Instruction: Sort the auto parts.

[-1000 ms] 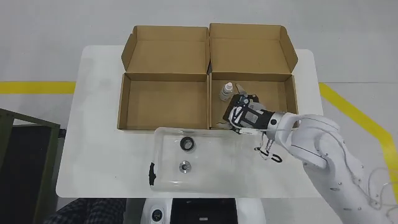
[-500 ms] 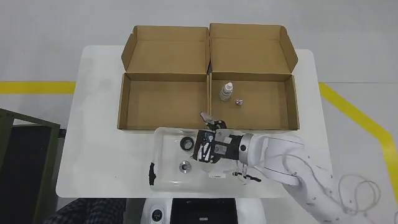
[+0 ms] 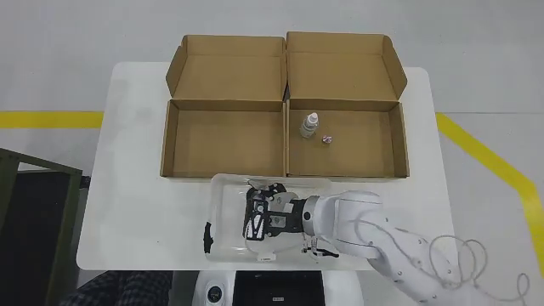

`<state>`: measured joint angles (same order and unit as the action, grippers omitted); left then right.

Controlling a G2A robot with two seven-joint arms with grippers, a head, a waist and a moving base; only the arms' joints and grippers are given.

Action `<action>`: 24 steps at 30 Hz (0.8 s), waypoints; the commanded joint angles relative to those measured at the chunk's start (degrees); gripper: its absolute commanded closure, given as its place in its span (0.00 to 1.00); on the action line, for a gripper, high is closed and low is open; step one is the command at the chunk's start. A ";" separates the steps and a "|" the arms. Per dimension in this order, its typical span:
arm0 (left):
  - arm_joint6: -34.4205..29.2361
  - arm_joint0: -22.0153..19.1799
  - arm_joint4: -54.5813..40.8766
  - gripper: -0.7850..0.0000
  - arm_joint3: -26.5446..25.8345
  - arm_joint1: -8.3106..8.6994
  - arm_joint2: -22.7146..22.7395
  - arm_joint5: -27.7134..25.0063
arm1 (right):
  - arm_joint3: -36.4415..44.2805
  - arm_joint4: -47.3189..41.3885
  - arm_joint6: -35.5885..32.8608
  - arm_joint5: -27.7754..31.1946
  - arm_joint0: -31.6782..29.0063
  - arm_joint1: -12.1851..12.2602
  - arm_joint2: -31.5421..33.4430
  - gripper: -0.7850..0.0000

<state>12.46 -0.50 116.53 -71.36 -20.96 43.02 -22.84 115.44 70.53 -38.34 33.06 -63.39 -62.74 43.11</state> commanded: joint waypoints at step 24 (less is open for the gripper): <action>0.00 0.00 0.00 0.00 0.00 0.00 0.00 0.00 | -9.41 -0.46 0.46 -1.51 3.26 -2.14 -2.24 0.27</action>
<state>12.46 -0.50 116.53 -71.36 -20.96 43.02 -22.84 106.40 70.15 -37.89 31.55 -60.28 -64.79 40.98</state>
